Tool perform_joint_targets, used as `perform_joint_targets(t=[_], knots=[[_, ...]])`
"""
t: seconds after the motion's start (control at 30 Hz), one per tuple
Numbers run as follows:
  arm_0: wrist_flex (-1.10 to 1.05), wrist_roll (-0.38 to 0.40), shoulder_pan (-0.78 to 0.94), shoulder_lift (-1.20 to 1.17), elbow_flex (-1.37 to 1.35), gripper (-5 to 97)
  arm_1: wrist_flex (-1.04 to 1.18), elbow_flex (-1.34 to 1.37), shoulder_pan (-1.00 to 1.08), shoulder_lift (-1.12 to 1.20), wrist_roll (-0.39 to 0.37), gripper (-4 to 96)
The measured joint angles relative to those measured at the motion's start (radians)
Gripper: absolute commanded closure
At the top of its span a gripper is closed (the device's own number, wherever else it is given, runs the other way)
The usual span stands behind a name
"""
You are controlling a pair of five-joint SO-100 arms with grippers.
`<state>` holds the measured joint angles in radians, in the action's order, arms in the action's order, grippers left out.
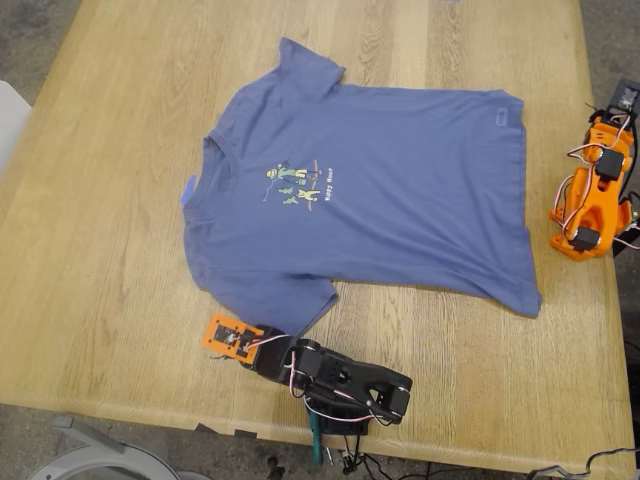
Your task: Fold a T-shirt
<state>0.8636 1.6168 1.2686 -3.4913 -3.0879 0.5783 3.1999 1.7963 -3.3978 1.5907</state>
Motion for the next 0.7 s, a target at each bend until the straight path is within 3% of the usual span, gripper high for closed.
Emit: perform_joint_targets(t=[0.3,0.47,0.57,0.7], knots=[[0.0,0.0,0.038,0.0,0.0,92,-0.002,0.0,0.044,0.0,-0.017,91.2],[-0.097,0.0,-0.084,0.0,0.0,91,-0.066,-0.002,-0.173,0.0,-0.034,90.0],[-0.141,-0.008,-0.212,0.0,0.0,85,-0.067,-0.015,-0.345,0.0,-0.035,85.7],[-0.186,-0.026,-0.368,0.0,0.0,71,0.011,-0.066,-0.528,0.0,-0.028,71.7]])
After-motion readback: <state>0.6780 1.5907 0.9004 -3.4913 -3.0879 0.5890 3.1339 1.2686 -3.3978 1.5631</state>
